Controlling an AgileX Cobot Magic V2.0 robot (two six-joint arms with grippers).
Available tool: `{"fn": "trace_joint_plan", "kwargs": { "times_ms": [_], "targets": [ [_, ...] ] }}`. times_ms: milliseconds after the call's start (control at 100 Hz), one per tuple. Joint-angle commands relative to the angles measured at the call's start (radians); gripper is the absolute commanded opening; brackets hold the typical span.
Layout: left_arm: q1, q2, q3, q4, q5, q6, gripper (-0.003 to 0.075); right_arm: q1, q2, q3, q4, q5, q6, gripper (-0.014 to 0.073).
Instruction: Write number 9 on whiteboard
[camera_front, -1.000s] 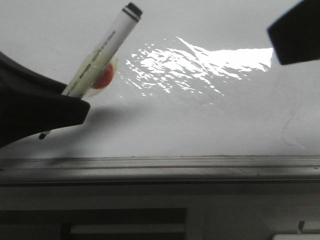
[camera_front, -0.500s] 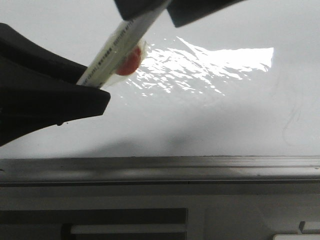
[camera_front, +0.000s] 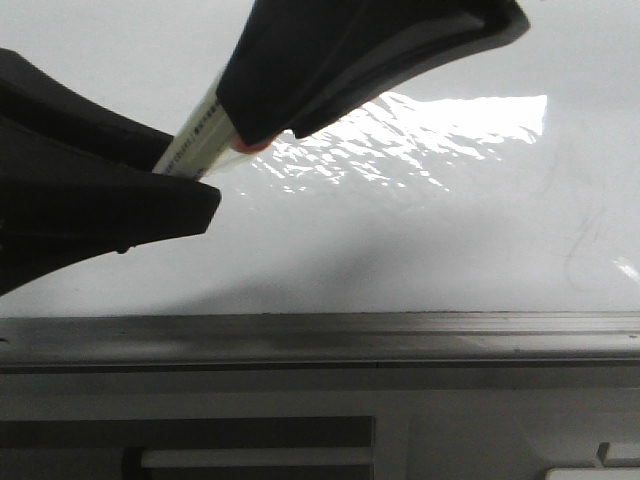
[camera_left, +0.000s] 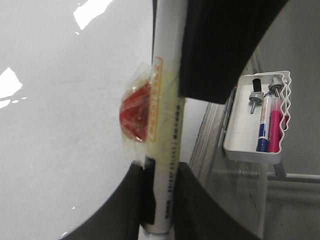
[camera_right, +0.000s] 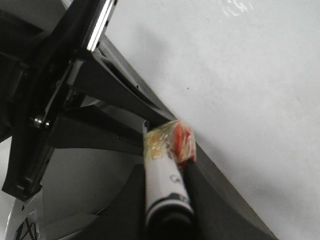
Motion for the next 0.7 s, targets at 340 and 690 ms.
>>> {"fn": "trace_joint_plan", "kwargs": {
  "times_ms": [340,690],
  "targets": [
    [-0.004,-0.027,-0.032,-0.074,-0.044,-0.010,0.0295,-0.005,-0.022,-0.038,-0.006,-0.088,-0.007,-0.0069],
    [0.018,-0.319,-0.032,-0.307,0.161,-0.010,0.0295,-0.034,-0.087,-0.042,-0.006,-0.045,0.017,-0.0068]
  ]
}}
